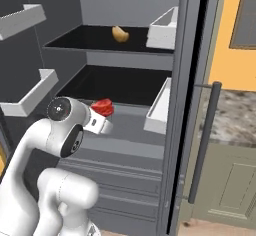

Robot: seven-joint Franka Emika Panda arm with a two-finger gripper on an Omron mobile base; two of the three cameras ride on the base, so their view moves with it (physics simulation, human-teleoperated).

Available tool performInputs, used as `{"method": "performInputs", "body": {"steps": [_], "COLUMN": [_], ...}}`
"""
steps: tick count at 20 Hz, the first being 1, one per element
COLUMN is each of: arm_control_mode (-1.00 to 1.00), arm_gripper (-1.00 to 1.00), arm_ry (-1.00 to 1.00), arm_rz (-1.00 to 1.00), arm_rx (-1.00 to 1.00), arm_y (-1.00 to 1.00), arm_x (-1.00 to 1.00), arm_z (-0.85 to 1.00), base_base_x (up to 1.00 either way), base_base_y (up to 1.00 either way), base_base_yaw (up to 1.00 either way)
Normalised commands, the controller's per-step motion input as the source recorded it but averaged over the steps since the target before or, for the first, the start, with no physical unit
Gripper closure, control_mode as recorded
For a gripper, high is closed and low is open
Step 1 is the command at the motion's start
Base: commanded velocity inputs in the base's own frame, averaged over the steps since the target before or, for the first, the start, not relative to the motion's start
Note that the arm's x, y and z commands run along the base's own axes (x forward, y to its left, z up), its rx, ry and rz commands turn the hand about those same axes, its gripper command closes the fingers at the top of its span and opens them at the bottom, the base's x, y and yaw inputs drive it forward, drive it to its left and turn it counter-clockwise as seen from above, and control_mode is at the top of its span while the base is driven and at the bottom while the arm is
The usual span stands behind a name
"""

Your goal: Pick steak from the fridge and place it on the plate on the counter.

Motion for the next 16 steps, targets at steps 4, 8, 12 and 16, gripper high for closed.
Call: {"method": "performInputs", "body": {"steps": [4, 8, 12, 16], "arm_control_mode": [1.00, 1.00, 1.00, 1.00], "arm_gripper": [1.00, 1.00, 1.00, 1.00], "arm_ry": [0.00, 0.00, 0.00, 0.00], "arm_rz": [0.00, 0.00, 0.00, 0.00], "arm_rx": [0.00, 0.00, 0.00, 0.00], "arm_y": [0.00, 0.00, 0.00, 0.00], "arm_x": [0.00, 0.00, 0.00, 0.00], "arm_z": [0.00, 0.00, 0.00, 0.00], "base_base_x": [-0.63, -0.63, -0.60, -0.61], "base_base_y": [0.00, 0.00, 0.03, 0.00], "base_base_yaw": [0.00, 0.00, 0.00, 0.00]}}
